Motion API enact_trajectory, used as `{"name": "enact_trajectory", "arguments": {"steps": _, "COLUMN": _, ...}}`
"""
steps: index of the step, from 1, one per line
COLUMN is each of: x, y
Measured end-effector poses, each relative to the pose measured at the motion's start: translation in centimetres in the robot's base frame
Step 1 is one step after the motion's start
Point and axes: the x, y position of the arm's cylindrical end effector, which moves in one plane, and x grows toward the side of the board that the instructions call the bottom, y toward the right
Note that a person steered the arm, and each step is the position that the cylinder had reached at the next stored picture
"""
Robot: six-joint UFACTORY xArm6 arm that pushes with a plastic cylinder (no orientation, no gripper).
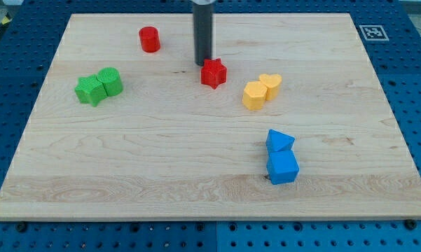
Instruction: Push the red star into the yellow blocks
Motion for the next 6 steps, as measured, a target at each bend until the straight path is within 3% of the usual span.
{"name": "enact_trajectory", "arguments": {"steps": 2, "x": 3.3, "y": -1.6}}
{"name": "enact_trajectory", "arguments": {"steps": 3, "x": 3.3, "y": 2.1}}
{"name": "enact_trajectory", "arguments": {"steps": 6, "x": 5.0, "y": 4.7}}
